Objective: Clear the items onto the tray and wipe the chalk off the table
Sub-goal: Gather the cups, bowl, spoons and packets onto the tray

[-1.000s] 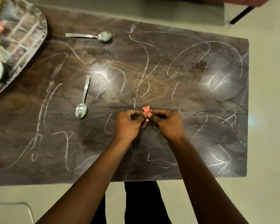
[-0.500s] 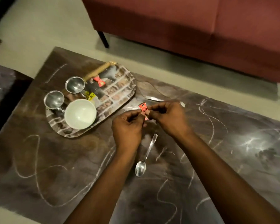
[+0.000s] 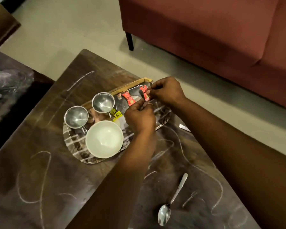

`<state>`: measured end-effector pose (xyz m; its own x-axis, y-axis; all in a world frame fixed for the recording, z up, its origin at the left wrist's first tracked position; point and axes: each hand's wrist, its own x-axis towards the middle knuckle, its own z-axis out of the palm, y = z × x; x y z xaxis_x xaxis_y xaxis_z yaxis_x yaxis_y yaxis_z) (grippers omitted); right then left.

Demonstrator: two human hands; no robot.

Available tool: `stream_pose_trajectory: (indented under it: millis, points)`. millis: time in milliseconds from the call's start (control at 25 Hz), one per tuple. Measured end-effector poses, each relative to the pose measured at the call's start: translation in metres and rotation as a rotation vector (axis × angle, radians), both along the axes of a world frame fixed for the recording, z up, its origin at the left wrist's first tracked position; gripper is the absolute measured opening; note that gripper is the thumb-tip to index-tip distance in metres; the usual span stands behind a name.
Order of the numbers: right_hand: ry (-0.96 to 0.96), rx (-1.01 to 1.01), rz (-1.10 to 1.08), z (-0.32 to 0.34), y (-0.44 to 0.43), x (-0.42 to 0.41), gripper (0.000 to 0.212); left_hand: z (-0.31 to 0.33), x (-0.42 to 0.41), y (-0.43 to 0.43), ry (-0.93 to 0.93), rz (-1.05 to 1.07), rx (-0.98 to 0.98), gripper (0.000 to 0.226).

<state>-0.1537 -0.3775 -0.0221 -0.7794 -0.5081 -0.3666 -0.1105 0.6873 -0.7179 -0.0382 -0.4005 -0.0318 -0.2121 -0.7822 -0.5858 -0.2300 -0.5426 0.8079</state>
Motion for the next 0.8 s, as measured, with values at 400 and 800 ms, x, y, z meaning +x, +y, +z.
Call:
stream_pose_trajectory:
  millis: [400, 800]
  points:
    - [0.134, 0.192, 0.232, -0.002, -0.036, -0.01, 0.014, -0.001, -0.007, 0.004, 0.013, 0.011, 0.052, 0.029]
    - [0.194, 0.163, 0.202, 0.034, -0.009, -0.008, 0.018, 0.001, 0.004, 0.015, -0.005, -0.018, 0.049, 0.04]
